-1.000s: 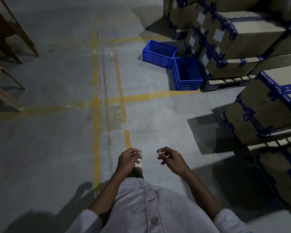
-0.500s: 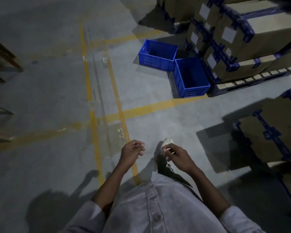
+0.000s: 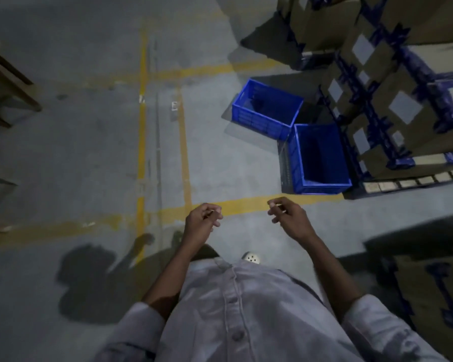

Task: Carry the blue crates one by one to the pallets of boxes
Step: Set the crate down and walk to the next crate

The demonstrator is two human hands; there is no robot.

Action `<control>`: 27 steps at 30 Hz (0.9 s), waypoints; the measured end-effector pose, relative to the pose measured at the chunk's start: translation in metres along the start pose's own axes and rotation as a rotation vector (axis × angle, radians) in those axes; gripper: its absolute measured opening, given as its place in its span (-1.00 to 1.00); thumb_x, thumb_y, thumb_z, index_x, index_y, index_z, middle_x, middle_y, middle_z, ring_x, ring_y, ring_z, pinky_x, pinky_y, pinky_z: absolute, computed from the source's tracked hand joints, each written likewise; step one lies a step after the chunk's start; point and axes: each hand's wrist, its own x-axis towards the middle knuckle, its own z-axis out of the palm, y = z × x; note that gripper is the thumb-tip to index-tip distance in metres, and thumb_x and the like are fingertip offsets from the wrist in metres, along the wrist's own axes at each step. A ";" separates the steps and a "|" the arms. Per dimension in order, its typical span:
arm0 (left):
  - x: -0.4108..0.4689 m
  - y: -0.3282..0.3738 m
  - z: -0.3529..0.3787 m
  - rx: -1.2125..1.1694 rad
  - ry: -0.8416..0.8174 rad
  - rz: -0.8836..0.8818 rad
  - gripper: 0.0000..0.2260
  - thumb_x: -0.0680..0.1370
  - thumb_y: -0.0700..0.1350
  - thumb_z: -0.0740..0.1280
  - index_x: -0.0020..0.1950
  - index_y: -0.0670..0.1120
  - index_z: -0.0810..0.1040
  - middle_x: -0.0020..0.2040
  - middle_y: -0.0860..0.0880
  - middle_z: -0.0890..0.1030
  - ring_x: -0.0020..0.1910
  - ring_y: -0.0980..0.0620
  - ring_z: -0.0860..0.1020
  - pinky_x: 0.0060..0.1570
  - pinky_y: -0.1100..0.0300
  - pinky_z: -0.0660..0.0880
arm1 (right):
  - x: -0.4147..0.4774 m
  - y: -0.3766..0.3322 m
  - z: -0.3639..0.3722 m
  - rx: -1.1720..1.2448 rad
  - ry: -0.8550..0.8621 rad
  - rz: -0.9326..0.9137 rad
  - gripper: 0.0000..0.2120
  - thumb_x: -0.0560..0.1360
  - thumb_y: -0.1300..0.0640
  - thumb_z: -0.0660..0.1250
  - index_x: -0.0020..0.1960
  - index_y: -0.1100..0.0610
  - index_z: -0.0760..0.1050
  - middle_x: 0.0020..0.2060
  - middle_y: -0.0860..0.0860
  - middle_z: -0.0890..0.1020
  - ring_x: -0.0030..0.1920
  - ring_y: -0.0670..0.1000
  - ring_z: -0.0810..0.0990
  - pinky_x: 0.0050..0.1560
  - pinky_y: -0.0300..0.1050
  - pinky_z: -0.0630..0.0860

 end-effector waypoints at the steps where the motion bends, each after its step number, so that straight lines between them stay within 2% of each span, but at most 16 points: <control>1: 0.015 0.007 0.004 -0.013 0.011 -0.009 -0.95 0.73 -0.20 0.47 0.11 -0.10 0.74 -0.08 -0.16 0.81 -0.28 0.04 0.68 -0.35 0.25 0.48 | 0.020 -0.009 -0.002 -0.003 -0.020 0.003 -0.89 0.74 -0.02 0.38 0.15 -0.08 0.68 -0.12 -0.05 0.79 -0.20 0.01 0.77 -0.21 -0.26 0.50; 4: 0.061 0.011 0.012 -0.017 0.001 -0.060 -0.89 0.72 -0.19 0.49 0.06 -0.02 0.77 -0.09 -0.15 0.81 -0.24 -0.06 0.71 -0.30 0.16 0.50 | 0.075 -0.028 0.002 0.004 -0.080 -0.010 -0.89 0.74 -0.04 0.38 0.16 -0.07 0.68 -0.10 -0.05 0.79 -0.20 0.01 0.77 -0.24 -0.33 0.49; 6: 0.098 0.006 0.014 -0.027 -0.008 -0.119 -0.85 0.68 -0.17 0.53 -0.01 0.07 0.79 -0.09 -0.15 0.81 -0.22 -0.13 0.71 -0.18 0.07 0.53 | 0.109 -0.035 0.010 0.009 -0.135 -0.005 -0.89 0.75 -0.03 0.38 0.16 -0.05 0.68 -0.09 -0.02 0.79 -0.19 0.03 0.77 -0.23 -0.33 0.51; 8: 0.141 0.007 0.012 -0.016 -0.016 -0.153 -0.88 0.66 -0.20 0.56 0.03 0.02 0.79 -0.09 -0.18 0.81 -0.21 -0.16 0.70 -0.14 0.00 0.53 | 0.146 -0.040 0.014 0.017 -0.195 0.034 -0.88 0.76 0.01 0.38 0.18 0.00 0.68 -0.07 0.02 0.79 -0.16 0.10 0.77 -0.23 -0.34 0.53; 10: 0.184 0.023 0.003 -0.010 -0.019 -0.156 -0.92 0.68 -0.27 0.53 0.09 -0.10 0.76 -0.08 -0.21 0.80 -0.20 -0.16 0.68 -0.23 0.11 0.51 | 0.184 -0.050 0.012 0.007 -0.240 0.068 -0.86 0.76 0.04 0.38 0.21 0.04 0.69 -0.04 0.05 0.80 -0.13 0.12 0.77 -0.22 -0.35 0.54; 13: 0.275 0.061 -0.014 -0.051 0.017 -0.214 -0.92 0.66 -0.33 0.50 0.09 -0.18 0.74 -0.09 -0.30 0.76 -0.23 -0.12 0.65 -0.30 0.17 0.49 | 0.254 -0.070 0.006 0.000 -0.183 0.115 -0.87 0.76 0.00 0.37 0.20 -0.03 0.69 -0.05 0.00 0.80 -0.13 0.11 0.77 -0.17 -0.26 0.55; 16: 0.368 0.113 -0.026 -0.030 0.014 -0.231 -0.92 0.69 -0.24 0.49 0.06 -0.09 0.76 -0.12 -0.19 0.79 -0.23 -0.12 0.64 -0.25 0.13 0.47 | 0.320 -0.099 0.001 0.042 -0.097 0.120 -0.86 0.75 -0.05 0.36 0.19 -0.09 0.68 -0.06 -0.06 0.79 -0.16 0.02 0.77 -0.11 -0.16 0.55; 18: 0.424 0.152 -0.026 0.067 -0.052 -0.170 -0.92 0.73 -0.17 0.48 0.07 -0.07 0.76 -0.11 -0.10 0.81 -0.21 -0.11 0.68 -0.25 0.11 0.51 | 0.361 -0.126 -0.002 0.084 -0.043 0.104 -0.86 0.76 -0.06 0.35 0.20 -0.10 0.68 -0.06 -0.06 0.79 -0.15 -0.02 0.76 -0.10 -0.19 0.55; 22: 0.510 0.225 -0.002 0.200 -0.183 -0.066 -0.91 0.76 -0.07 0.46 0.10 0.00 0.75 -0.08 -0.01 0.82 -0.19 0.02 0.73 -0.18 0.11 0.57 | 0.420 -0.168 -0.020 0.180 -0.011 0.071 -0.84 0.77 -0.06 0.33 0.25 -0.08 0.67 -0.01 -0.06 0.78 -0.10 0.00 0.76 -0.10 -0.24 0.62; 25: 0.563 0.257 0.027 0.223 -0.217 -0.047 -0.91 0.76 -0.05 0.46 0.09 0.02 0.74 -0.07 -0.01 0.82 -0.20 0.04 0.72 -0.21 0.13 0.56 | 0.463 -0.173 -0.034 0.198 0.009 0.097 -0.84 0.76 -0.07 0.34 0.25 -0.11 0.68 0.01 -0.06 0.77 -0.02 0.03 0.77 -0.02 -0.11 0.66; 27: 0.593 0.265 0.050 0.205 -0.214 -0.058 -0.91 0.75 -0.08 0.46 0.07 0.02 0.74 -0.10 -0.02 0.82 -0.24 0.05 0.71 -0.26 0.15 0.53 | 0.497 -0.164 -0.041 0.212 0.035 0.135 -0.85 0.75 -0.08 0.35 0.21 -0.13 0.69 -0.01 -0.05 0.78 -0.02 0.05 0.77 -0.02 -0.06 0.63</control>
